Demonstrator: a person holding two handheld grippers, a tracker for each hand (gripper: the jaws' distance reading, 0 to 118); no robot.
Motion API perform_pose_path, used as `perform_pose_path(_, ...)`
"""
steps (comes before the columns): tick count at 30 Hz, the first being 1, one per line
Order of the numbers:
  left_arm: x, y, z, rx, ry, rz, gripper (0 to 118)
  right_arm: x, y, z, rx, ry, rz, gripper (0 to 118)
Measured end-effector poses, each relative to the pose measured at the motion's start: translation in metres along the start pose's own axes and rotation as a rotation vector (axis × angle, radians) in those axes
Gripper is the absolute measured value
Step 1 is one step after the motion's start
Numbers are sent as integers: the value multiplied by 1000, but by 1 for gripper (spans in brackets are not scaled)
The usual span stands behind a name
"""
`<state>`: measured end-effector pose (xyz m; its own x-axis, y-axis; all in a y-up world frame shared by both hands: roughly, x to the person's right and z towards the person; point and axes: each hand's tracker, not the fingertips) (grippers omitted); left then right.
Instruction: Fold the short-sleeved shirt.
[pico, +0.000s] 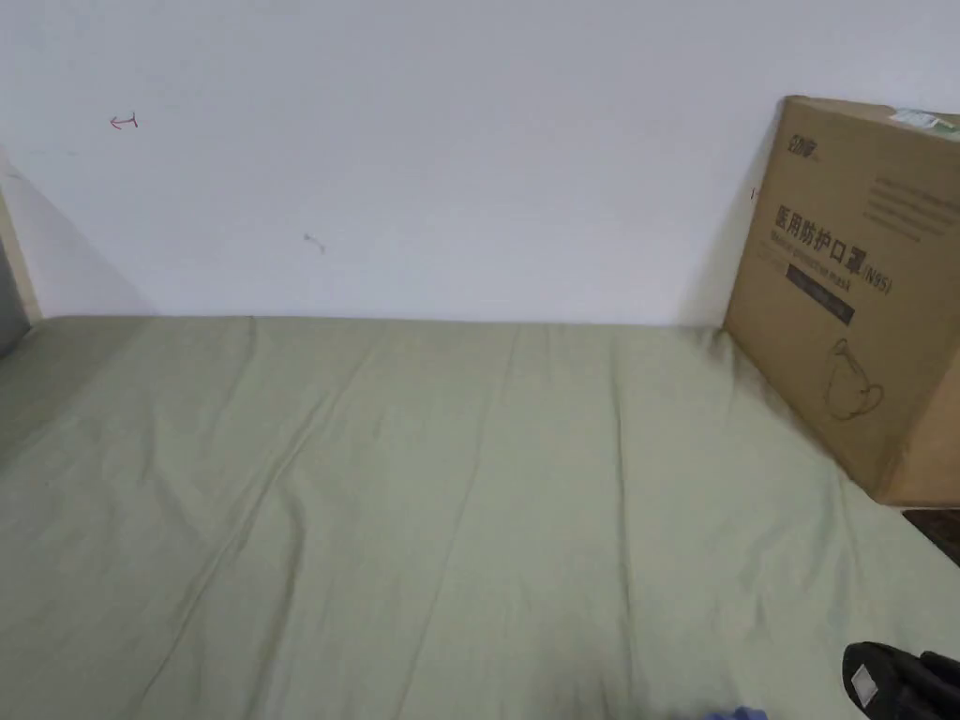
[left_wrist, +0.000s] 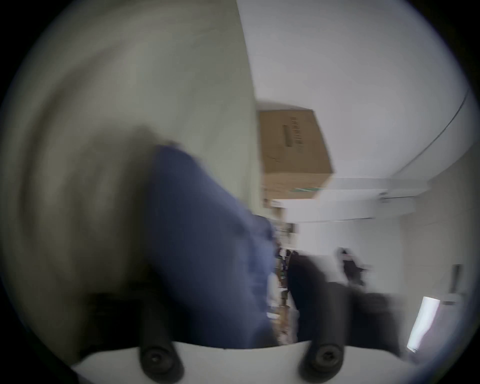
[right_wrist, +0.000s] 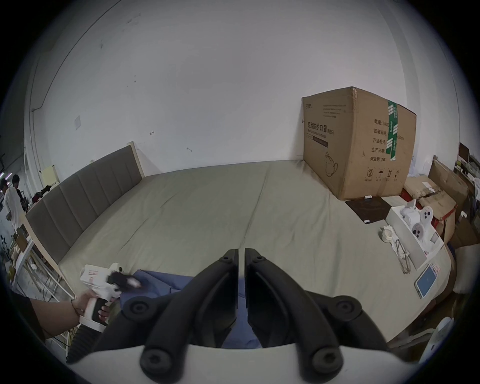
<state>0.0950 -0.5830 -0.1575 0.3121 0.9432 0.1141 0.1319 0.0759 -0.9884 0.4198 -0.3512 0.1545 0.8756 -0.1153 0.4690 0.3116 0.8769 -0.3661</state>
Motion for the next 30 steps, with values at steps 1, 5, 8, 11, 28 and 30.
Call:
perform_pose_path(1, -11, 5, 12, 6, 190, -17, 4, -1, 0, -1, -4, 0, 3, 5)
perform_pose_path(5, -51, 22, 5, -2, 130, -88, 5, 2, -2, 0, -15, 5, -8, 5)
perform_pose_path(8, -14, 15, 20, 54, 246, -185, 5, 7, -4, 1, -16, 6, -21, 5)
perform_pose_path(11, 60, 1, 47, 157, 504, -375, 5, 13, -8, 2, 5, 13, -40, 5)
perform_pose_path(28, 147, -12, -34, 12, 383, -305, 21, 41, -23, 8, 42, 17, -128, 5)
perform_pose_path(30, 149, -15, -67, -62, 342, -327, 88, 45, -24, 8, 39, 7, -131, 5)
